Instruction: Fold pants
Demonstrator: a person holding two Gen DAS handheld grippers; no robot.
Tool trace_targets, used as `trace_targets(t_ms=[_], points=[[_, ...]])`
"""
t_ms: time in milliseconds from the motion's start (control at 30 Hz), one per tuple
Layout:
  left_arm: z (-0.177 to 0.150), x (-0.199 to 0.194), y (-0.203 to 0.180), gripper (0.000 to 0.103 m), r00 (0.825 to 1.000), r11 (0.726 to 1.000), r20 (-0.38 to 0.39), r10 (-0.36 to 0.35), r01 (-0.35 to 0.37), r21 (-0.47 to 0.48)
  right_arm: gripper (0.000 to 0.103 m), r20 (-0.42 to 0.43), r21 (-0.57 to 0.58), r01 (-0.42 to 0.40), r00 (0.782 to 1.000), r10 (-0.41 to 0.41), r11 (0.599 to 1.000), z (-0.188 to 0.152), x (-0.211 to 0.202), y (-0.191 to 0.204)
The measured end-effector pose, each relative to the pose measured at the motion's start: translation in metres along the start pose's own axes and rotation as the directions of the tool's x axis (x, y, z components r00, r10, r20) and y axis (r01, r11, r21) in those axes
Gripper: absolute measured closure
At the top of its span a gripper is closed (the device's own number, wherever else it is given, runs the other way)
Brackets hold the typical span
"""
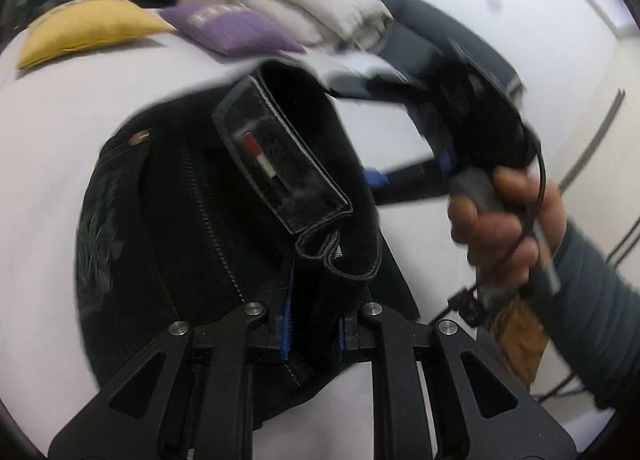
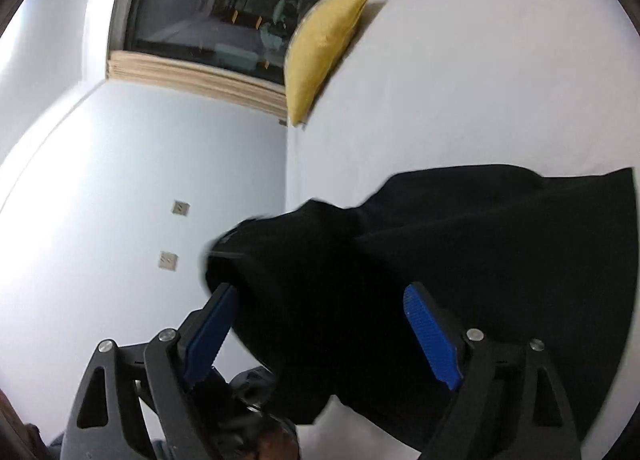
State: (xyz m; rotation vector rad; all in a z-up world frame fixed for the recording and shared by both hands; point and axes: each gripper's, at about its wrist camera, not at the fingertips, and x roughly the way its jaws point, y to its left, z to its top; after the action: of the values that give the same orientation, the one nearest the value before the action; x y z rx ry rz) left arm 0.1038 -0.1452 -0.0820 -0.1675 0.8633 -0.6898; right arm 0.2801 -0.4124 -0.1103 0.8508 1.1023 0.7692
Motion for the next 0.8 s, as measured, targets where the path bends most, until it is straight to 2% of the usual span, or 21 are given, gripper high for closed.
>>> trace_targets(t_ms=[133, 300, 367, 500, 533, 567, 600, 667, 733, 767, 800], points=[[-0.004, 0.017, -0.016, 0.089, 0.999, 0.999, -0.033, 0.011, -0.01, 0.039, 0.015, -0.047, 0.037, 0.058, 0.997, -0.056, 0.998, -0.003, 0.002, -0.015], [0.001, 0.018, -0.017, 0.089, 0.999, 0.998, -0.033, 0.026, -0.024, 0.059, 0.015, -0.049, 0.06, 0.024, 0.999, -0.021, 0.998, -0.013, 0.006, -0.015], [-0.003, 0.018, -0.022, 0.089, 0.999, 0.996, -0.032, 0.041, -0.038, 0.082, 0.014, -0.061, 0.034, 0.053, 0.997, -0.051, 0.998, -0.011, 0.01, -0.012], [-0.003, 0.024, -0.041, 0.089, 0.996, 0.983, -0.02, 0.087, -0.083, 0.163, 0.016, -0.08, -0.012, 0.165, 0.983, -0.165, 0.986, 0.001, 0.02, -0.006], [-0.007, 0.02, -0.046, 0.089, 0.995, 0.979, -0.017, 0.098, -0.094, 0.181, 0.025, -0.079, -0.023, 0.2, 0.976, -0.201, 0.98, 0.002, 0.02, -0.008], [-0.008, 0.021, -0.051, 0.089, 0.993, 0.973, -0.012, 0.114, -0.109, 0.206, 0.04, -0.085, -0.036, 0.243, 0.966, -0.246, 0.969, 0.004, 0.022, -0.011], [-0.008, 0.023, -0.057, 0.089, 0.992, 0.966, -0.01, 0.129, -0.123, 0.228, 0.044, -0.089, -0.04, 0.255, 0.962, -0.258, 0.966, 0.005, 0.022, -0.012], [-0.008, 0.023, -0.062, 0.089, 0.99, 0.959, -0.008, 0.144, -0.138, 0.246, 0.064, -0.074, -0.07, 0.29, 0.952, -0.295, 0.954, 0.006, 0.018, -0.012], [-0.007, 0.026, -0.066, 0.089, 0.99, 0.96, -0.007, 0.138, -0.132, 0.249, 0.069, -0.056, -0.091, 0.296, 0.952, -0.302, 0.951, 0.007, 0.013, -0.011], [-0.007, 0.028, -0.069, 0.089, 0.991, 0.958, -0.005, 0.135, -0.129, 0.255, 0.086, -0.044, -0.099, 0.313, 0.947, -0.318, 0.945, 0.008, 0.008, -0.012], [-0.005, 0.03, -0.073, 0.089, 0.991, 0.956, 0.0, 0.133, -0.128, 0.263, 0.088, -0.036, -0.094, 0.312, 0.948, -0.317, 0.945, 0.01, 0.002, -0.015]])
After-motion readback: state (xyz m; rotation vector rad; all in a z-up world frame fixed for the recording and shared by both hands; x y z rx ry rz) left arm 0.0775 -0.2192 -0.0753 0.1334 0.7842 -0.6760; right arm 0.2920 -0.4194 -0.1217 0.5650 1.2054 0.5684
